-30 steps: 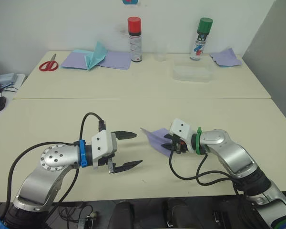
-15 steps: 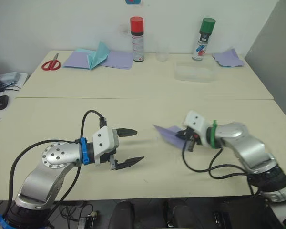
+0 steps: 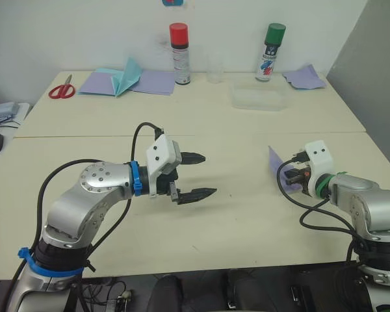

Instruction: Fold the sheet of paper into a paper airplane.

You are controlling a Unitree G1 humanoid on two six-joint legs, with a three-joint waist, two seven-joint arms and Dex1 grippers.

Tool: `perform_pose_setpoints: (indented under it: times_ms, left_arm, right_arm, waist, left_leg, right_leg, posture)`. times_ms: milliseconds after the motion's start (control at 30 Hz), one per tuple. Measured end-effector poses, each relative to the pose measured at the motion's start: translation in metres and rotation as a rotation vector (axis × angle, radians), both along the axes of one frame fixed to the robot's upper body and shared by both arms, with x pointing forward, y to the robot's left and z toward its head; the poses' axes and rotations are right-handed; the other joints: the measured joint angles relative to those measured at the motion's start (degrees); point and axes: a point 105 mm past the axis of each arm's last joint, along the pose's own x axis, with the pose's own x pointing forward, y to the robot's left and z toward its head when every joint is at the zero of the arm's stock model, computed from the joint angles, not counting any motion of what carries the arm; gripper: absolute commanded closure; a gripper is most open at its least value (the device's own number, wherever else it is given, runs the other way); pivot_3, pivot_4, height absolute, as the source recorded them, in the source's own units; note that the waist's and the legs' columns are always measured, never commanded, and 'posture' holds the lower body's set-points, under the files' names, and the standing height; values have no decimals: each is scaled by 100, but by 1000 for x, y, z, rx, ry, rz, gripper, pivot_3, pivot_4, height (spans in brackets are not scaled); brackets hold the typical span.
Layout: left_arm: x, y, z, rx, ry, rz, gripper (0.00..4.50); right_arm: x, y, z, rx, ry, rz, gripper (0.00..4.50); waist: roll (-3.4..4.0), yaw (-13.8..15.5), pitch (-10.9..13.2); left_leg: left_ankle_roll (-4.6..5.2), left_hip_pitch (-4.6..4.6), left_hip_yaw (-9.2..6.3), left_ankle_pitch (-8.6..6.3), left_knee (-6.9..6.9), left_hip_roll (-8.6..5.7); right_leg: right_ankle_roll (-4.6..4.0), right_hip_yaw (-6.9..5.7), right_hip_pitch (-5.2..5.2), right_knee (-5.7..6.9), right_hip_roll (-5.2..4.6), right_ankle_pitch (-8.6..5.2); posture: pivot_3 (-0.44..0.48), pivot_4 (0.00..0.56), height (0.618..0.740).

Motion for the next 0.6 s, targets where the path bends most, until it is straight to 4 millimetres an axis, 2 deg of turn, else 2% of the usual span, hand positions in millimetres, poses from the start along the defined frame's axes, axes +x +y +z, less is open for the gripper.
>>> perform_pose_setpoints:
  times_ms: [100, 300, 433, 600]
  left_arm:
    - [4, 3, 2, 6, -8, -5, 0]
    - [5, 4, 1, 10, -2, -4, 0]
    - [3, 5, -1, 19, 5, -16, 0]
    - [3, 7, -2, 25, 9, -10, 0]
  right_arm:
    - [4, 1, -5, 21, 14, -1, 4453]
    - [14, 1, -4, 28, 7, -8, 4453]
    - [15, 3, -7, 40, 17, -6, 3567]
    - [16, 6, 5, 10, -48, 32, 1675]
  waist:
    - [1, 2, 1]
    - [1, 2, 0]
    - [3, 6, 1]
    - [2, 6, 1]
  left_leg:
    - [0, -1, 2, 0, 0, -1]
    - [0, -3, 2, 0, 1, -2]
    - [0, -3, 2, 0, 0, -1]
    - [0, -3, 1, 0, 0, -2]
  right_leg:
    - [0, 0, 1, 0, 0, 0]
    - [1, 6, 0, -1, -1, 1]
    - [0, 6, -1, -1, 0, 1]
    - [0, 7, 0, -2, 0, 1]
  posture:
    - [0, 150, 740]
    - [0, 150, 740]
    - [0, 150, 740]
    - [0, 150, 740]
